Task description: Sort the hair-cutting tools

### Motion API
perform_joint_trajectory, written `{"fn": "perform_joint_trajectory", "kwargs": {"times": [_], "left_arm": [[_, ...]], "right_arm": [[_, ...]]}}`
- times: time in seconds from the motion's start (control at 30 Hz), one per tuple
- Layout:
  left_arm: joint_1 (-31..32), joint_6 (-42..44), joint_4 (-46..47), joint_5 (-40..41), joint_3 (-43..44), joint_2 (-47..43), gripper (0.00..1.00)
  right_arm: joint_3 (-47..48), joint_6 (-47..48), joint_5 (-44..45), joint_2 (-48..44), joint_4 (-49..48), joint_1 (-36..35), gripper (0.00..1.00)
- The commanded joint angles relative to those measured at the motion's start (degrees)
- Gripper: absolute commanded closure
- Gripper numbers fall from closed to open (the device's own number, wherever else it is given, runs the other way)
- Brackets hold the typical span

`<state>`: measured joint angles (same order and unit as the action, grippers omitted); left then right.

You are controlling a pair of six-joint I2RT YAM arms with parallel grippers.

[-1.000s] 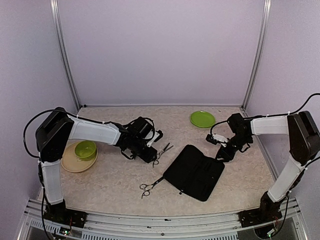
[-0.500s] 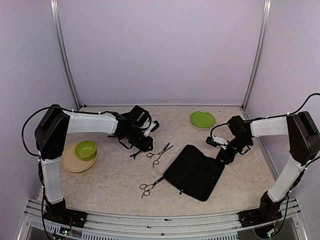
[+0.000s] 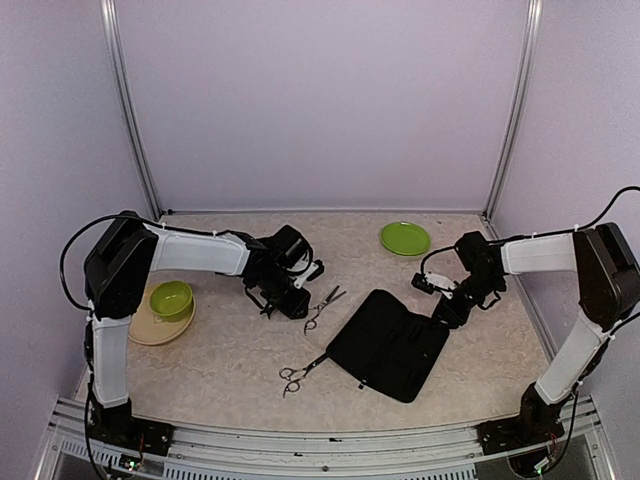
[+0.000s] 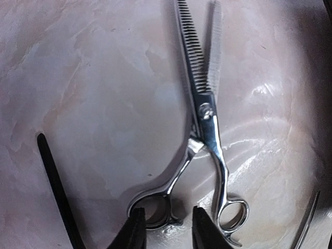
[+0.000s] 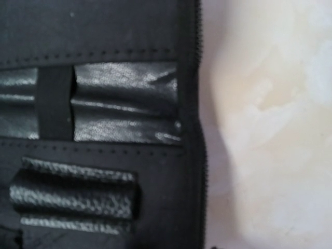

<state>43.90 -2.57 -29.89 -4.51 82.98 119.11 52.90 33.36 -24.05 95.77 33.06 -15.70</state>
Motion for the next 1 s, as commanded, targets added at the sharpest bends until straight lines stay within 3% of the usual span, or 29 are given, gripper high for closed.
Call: {"fn": "perform_joint_trajectory", "kwargs": {"times": [0.0, 0.1, 0.2, 0.33, 0.63, 0.97], "left_arm": [[1.37, -1.25, -0.81, 3.26, 1.03, 0.32, 0.61], [2.01, -1.31, -0.59, 3.69, 0.57, -0.97, 0.51], [2.15, -1.26, -0.17, 2.28, -0.18, -2.04, 0.49], [2.82, -0.23, 0.38, 0.13, -0.98, -1.57, 0.51], [4.9, 1.12, -1.09, 6.75, -1.22, 1.13, 0.54], [5.08, 2.92, -0.97, 8.56, -1.37, -0.42, 0.71]], "right_arm": [[-0.54, 0.25, -0.99, -0.54, -0.28, -0.29, 0.63], [-0.51, 0.3, -1.0, -0.2, -0.19, -0.29, 0.63], [-0.37, 0.3, -1.08, 0.11, -0.08, -0.29, 0.63], [-0.35, 0.3, -1.17, 0.3, -0.04, -0.29, 0.63], [-0.48, 0.3, -1.17, 0.17, -0.04, -0.29, 0.63], [-0.38, 0.3, -1.35, 0.12, -0.01, -0.29, 0.63]]}}
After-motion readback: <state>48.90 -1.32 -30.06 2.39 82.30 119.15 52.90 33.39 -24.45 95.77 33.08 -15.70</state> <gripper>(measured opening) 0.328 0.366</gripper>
